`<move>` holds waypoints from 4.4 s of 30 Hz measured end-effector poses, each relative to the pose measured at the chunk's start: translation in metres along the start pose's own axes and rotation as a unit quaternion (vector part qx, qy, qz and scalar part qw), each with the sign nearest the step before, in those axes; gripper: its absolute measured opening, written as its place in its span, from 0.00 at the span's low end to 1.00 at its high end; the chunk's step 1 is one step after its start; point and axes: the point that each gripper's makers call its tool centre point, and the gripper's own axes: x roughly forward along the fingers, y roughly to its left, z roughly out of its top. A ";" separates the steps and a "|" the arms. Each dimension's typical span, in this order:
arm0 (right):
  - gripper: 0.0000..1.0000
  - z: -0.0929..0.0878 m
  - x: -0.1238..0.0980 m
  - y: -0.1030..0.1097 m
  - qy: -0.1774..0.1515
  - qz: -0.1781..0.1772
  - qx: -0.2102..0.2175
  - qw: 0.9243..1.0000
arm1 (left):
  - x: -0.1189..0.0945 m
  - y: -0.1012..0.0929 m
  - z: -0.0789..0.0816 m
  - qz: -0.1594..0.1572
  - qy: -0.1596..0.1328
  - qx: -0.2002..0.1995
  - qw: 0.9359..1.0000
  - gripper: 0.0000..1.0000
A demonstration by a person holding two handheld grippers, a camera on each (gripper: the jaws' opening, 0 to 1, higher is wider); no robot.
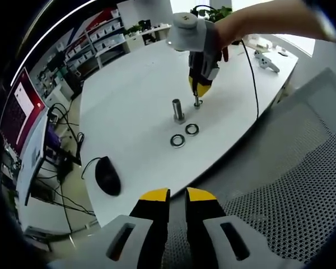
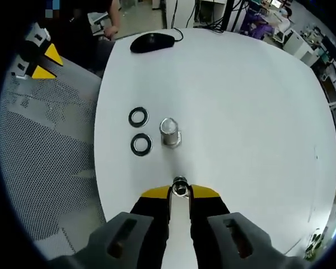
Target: Place the washer onto the threaded stud by aligning its center hole with the stud, sliding it down to the base, and recovering from edge contact or off-axis alignment until the washer reaches the visible bottom stop.
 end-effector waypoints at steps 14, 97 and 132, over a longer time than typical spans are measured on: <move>0.14 -0.010 0.015 0.007 0.008 0.004 0.004 1.000 | -0.001 -0.001 -0.002 0.004 0.010 -0.004 1.000 0.08; 0.18 -0.025 0.028 -0.005 0.038 0.028 -0.082 0.996 | 0.000 0.006 -0.002 0.021 0.005 -0.017 1.000 0.08; 0.15 -0.027 0.034 -0.018 0.072 0.066 -0.072 0.993 | 0.001 0.007 -0.001 0.016 0.003 -0.028 0.999 0.07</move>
